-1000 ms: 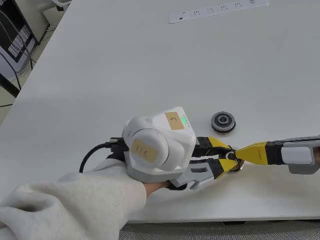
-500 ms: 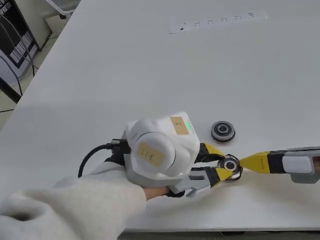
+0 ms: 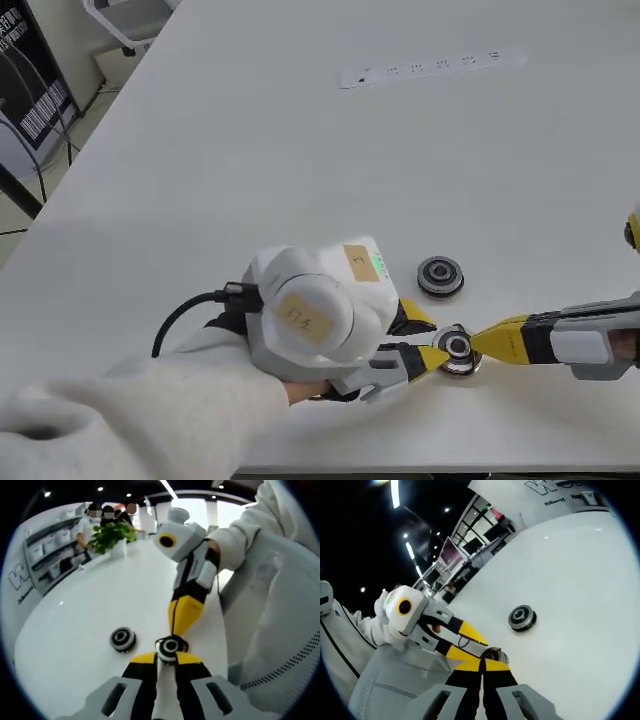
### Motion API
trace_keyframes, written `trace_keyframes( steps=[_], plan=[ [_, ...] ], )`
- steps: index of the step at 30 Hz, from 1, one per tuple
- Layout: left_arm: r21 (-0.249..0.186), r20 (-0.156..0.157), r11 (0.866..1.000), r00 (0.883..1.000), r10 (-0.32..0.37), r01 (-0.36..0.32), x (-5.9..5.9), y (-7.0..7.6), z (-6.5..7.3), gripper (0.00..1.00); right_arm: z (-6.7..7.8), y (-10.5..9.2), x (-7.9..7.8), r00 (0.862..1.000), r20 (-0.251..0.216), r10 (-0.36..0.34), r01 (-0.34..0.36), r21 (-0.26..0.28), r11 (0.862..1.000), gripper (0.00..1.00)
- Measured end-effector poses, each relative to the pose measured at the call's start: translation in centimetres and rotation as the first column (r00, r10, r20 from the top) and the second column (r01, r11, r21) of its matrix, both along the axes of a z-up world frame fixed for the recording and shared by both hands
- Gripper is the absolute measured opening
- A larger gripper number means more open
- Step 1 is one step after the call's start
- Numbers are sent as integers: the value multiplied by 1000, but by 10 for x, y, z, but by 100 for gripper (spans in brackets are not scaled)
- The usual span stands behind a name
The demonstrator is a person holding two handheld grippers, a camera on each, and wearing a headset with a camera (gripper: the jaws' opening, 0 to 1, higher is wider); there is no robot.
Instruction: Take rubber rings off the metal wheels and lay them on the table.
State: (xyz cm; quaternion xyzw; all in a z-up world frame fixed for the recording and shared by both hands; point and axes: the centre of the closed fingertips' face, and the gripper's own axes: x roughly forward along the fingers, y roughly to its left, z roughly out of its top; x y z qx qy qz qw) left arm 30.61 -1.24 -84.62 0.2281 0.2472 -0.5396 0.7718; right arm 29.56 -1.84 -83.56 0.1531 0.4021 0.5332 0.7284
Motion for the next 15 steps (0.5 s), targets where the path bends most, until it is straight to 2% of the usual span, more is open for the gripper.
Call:
trace_keyframes(
  steps=[15],
  plan=[
    [-4, 1, 1000, 1000, -5, 5, -1, -2, -1, 12, 7, 2, 0, 1000, 1, 0, 0, 31, 1000, 0]
  ],
)
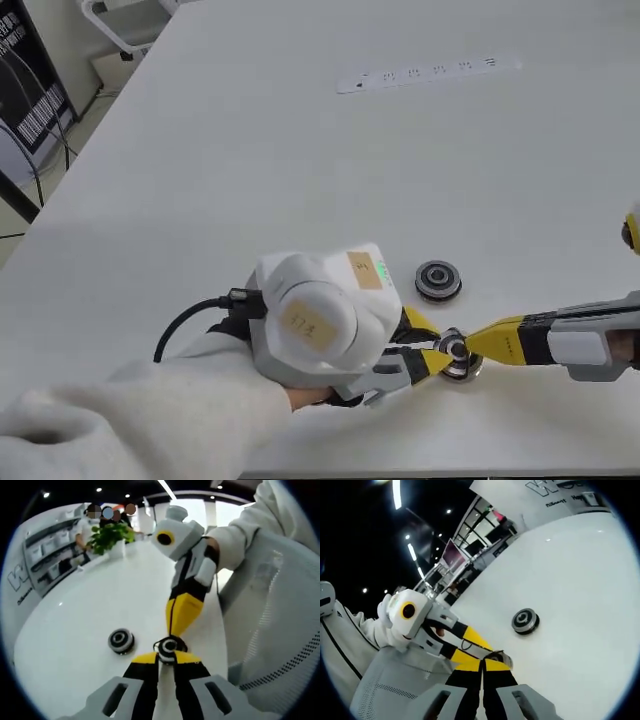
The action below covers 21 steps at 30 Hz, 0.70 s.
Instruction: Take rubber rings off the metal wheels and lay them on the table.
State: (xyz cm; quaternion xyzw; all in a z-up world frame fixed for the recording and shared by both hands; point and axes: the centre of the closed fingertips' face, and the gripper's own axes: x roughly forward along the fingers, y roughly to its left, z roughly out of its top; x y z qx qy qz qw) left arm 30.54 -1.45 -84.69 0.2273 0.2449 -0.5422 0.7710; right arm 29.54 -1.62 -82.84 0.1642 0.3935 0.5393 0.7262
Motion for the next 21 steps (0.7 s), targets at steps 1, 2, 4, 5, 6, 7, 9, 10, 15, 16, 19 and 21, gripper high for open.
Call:
trace_keyframes(
  steps=[1, 2, 4, 5, 6, 7, 9, 10, 15, 16, 19, 21],
  plan=[
    [1, 2, 1000, 1000, 0, 0, 0, 0, 0, 12, 0, 0, 0, 1000, 2, 0, 0, 0, 1000, 0],
    [3, 4, 1000, 1000, 1, -1, 0, 1, 0, 12, 1, 1, 0, 1000, 4, 4, -4, 5, 1000, 0],
    [1, 4, 1000, 1000, 4, -4, 1, 1, 1, 12, 8, 3, 1, 1000, 8, -5, 4, 41, 999, 0],
    [5, 4, 1000, 1000, 3, -3, 0, 1, 1, 12, 10, 2, 2, 1000, 0, -10, 10, 48, 999, 0],
    [7, 6, 1000, 1000, 3, -3, 1, 2, 1, 13, 10, 1, 4, 1000, 5, -17, 17, 40, 999, 0],
    [4, 4, 1000, 1000, 7, -7, 1, 2, 3, 14, 9, -1, 7, 1000, 13, -27, 27, 28, 999, 0],
    [-11, 3, 1000, 1000, 16, -16, 3, 3, 9, 16, 10, -3, 9, 999, 2, -44, 43, 35, 998, 0],
    [-22, 1, 999, 1000, 25, -25, 4, 3, 12, 17, 14, -3, 10, 998, -14, -55, 55, 60, 997, 0],
    [-83, -20, 996, 999, 44, -46, 4, 4, 31, 26, 15, -6, 9, 998, -2, -55, 55, 42, 998, 0],
    [-87, -14, 995, 999, 39, -40, 4, 4, 35, 27, 16, -7, 9, 999, -2, -55, 55, 41, 998, 0],
    [-95, -2, 995, 999, 41, -41, 4, 7, 46, 37, 18, -8, 8, 999, 7, -54, 53, 35, 998, 0],
    [-112, 14, 993, 999, 47, -45, 4, 10, 54, 49, 19, -10, 8, 998, 9, -56, 56, 30, 998, 0]
  ],
)
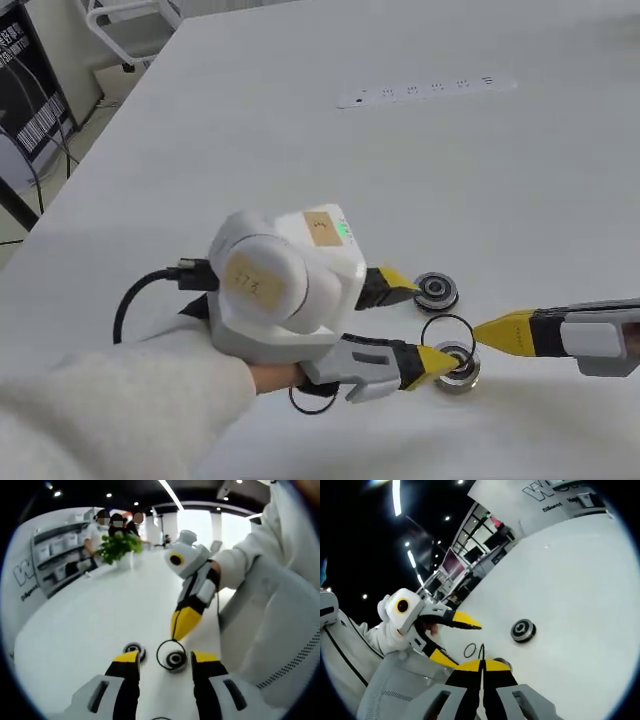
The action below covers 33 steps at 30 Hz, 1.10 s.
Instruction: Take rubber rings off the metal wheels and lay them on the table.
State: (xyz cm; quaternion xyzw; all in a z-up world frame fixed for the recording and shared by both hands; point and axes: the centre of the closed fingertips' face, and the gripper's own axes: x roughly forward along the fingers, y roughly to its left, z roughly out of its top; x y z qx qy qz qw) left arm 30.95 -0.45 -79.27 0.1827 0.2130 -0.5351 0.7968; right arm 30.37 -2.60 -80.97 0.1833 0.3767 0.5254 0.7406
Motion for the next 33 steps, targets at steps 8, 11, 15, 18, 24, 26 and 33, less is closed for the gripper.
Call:
trace_keyframes(
  steps=[8, 11, 15, 18, 24, 26, 33],
  plan=[
    [-119, -26, 991, 998, 58, -60, -5, 22, 40, 55, 8, -8, -1, 1000, 11, -19, 20, -8, 1000, 0],
    [-114, -11, 989, 996, 89, -90, -2, 39, 50, 62, 13, -11, -2, 1000, 18, -25, 25, -8, 1000, 0],
    [-95, 4, 985, 989, 148, -147, 1, 68, 56, 66, 19, -15, -3, 999, 31, -25, 26, -21, 999, 0],
    [-110, 1, 976, 982, 189, -187, 0, 84, 62, 73, 24, -16, -4, 999, 40, -26, 27, -23, 999, 0],
    [-83, 25, 970, 973, 229, -227, -7, 111, 64, 81, 34, -17, -4, 998, 64, -27, 29, -32, 999, 0],
    [-80, 26, 967, 969, 244, -241, -9, 120, 63, 83, 36, -17, -4, 997, 72, -24, 27, -36, 999, 0],
    [-107, 31, 955, 959, 281, -276, -20, 142, 58, 84, 44, -13, -8, 998, 65, -21, 23, -16, 1000, 0]
  ],
)
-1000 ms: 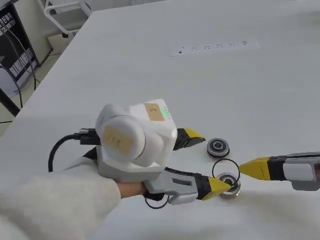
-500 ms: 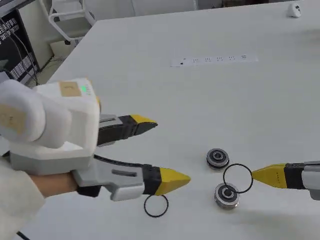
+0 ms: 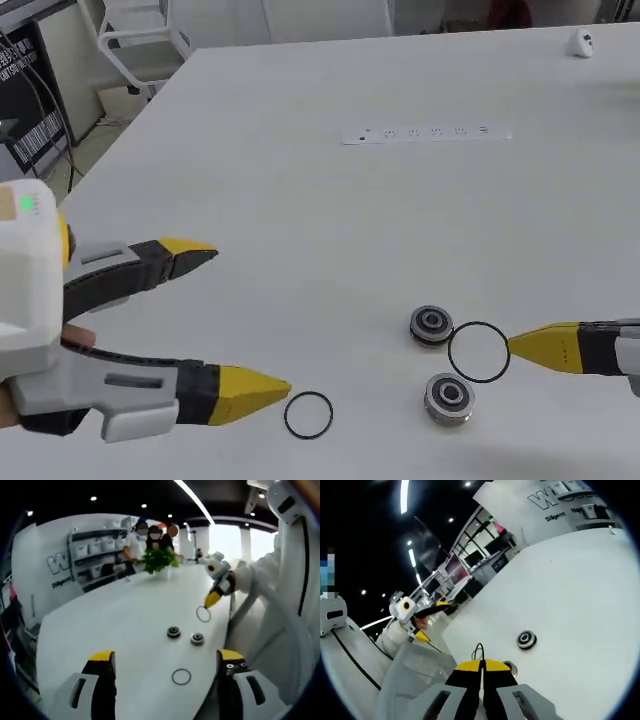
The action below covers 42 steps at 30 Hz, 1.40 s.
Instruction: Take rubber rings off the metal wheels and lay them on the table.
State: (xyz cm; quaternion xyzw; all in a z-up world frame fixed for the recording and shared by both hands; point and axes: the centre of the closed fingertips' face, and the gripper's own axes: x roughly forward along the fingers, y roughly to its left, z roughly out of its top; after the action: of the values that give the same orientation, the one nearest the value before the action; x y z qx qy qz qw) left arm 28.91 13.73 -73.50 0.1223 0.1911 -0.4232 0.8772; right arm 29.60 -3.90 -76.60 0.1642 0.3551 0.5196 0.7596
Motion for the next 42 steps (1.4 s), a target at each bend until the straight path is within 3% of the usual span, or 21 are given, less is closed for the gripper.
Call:
trace_keyframes(
  steps=[2, 6, 11, 19, 26, 31, 42],
  plan=[
    [-5, -11, 1000, 1000, 21, -21, -3, 7, -4, 87, 3, 2, -1, 1000, 7, 5, -4, -3, 1000, 0],
    [-27, 2, 997, 998, 70, -70, -7, 16, -5, 95, 8, 6, -4, 1000, 19, 23, -23, -5, 1000, 0],
    [-37, -10, 994, 995, 103, -103, -15, 22, -9, 98, 10, 11, -7, 998, 25, 51, -50, -17, 999, 0],
    [-44, -30, 993, 994, 105, -106, -31, 18, -16, 100, 15, 23, -13, 995, 31, 98, -98, -12, 995, 0],
    [-17, -53, 993, 992, 112, -113, -42, 20, -23, 99, 15, 34, -17, 991, 26, 134, -134, -7, 991, 0],
    [-25, -52, 991, 991, 127, -128, -43, 21, -22, 95, 14, 42, -20, 987, 27, 161, -161, -11, 987, 0],
    [-47, -65, 992, 991, 118, -121, -46, 16, -20, 98, 13, 57, -20, 980, 31, 195, -194, -12, 981, 0]
  ],
)
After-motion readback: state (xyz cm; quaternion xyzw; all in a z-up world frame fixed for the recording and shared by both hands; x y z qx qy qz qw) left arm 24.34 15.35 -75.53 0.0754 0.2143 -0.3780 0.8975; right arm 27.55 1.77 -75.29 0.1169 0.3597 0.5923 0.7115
